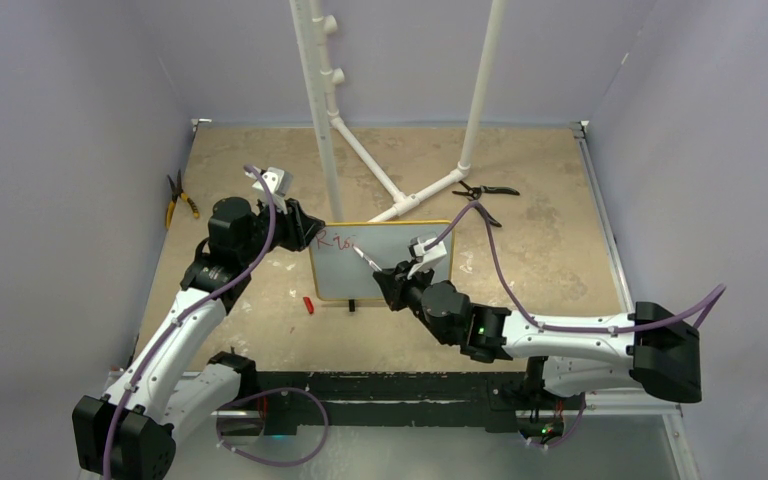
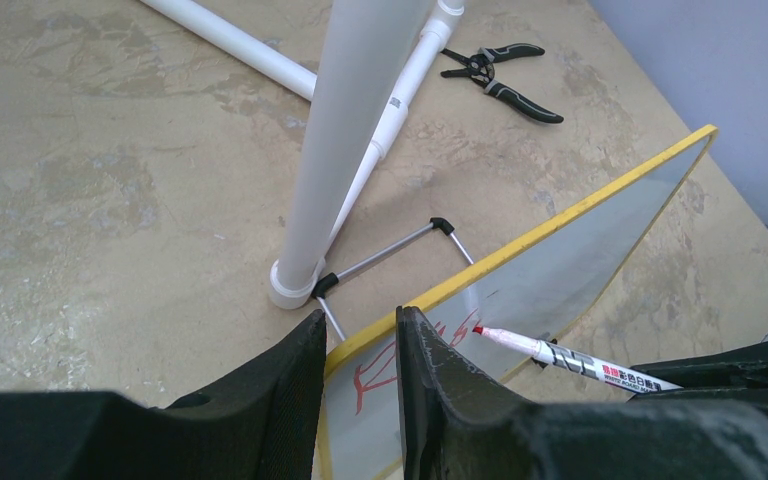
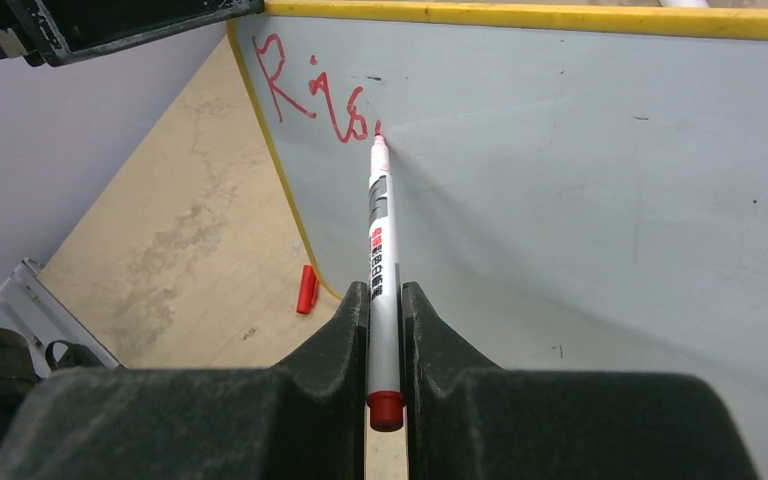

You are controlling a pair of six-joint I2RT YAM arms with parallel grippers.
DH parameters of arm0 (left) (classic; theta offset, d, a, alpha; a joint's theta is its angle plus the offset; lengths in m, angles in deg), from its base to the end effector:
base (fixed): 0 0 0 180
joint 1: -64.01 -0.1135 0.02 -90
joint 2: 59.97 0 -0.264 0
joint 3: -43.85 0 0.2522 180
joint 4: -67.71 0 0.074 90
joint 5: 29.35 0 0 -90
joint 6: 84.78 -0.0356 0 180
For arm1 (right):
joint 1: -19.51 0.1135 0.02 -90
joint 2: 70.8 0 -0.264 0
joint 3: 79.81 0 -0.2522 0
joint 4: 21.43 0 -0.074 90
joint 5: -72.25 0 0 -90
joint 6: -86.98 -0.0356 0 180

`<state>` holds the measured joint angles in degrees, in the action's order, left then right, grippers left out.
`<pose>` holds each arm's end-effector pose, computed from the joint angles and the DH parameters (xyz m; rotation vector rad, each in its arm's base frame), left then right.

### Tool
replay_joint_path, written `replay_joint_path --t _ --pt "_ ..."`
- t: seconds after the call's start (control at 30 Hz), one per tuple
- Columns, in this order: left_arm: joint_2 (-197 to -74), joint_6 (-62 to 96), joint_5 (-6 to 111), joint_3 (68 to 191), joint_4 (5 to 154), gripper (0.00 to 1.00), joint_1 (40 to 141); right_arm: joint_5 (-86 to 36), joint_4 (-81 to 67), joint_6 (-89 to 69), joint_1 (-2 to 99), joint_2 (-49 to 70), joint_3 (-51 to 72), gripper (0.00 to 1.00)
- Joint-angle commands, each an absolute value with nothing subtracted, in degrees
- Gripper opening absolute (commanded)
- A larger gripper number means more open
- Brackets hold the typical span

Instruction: Write a sentence on the whiteboard

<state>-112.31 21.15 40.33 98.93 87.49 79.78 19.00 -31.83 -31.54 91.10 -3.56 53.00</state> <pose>0.2019 -0.0699 0.3031 0.2483 1.8944 -0.7090 0.1010 0.2360 0.2533 -0.1802 1.7528 0.7364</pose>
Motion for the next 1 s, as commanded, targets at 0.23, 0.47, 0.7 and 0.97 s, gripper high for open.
replay_joint_path --t 0.23,0.47,0.7,0.97 --pt "-112.7 22.0 38.7 98.1 87.4 0.29 79.7 24.9 -27.7 -33.4 90.8 -6.7 51.6 0.0" --pt "-112.6 21.9 38.7 98.1 87.4 0.29 79.7 25.1 -29.9 -31.2 90.8 -6.5 50.7 0.0" --pt "-112.6 21.8 38.7 98.1 87.4 0.29 79.8 24.5 -32.2 -29.5 90.8 -5.7 50.2 0.0" --pt "-112.6 21.9 38.7 98.2 87.5 0.29 79.7 23.3 -32.3 -29.3 90.8 -4.1 49.9 0.0"
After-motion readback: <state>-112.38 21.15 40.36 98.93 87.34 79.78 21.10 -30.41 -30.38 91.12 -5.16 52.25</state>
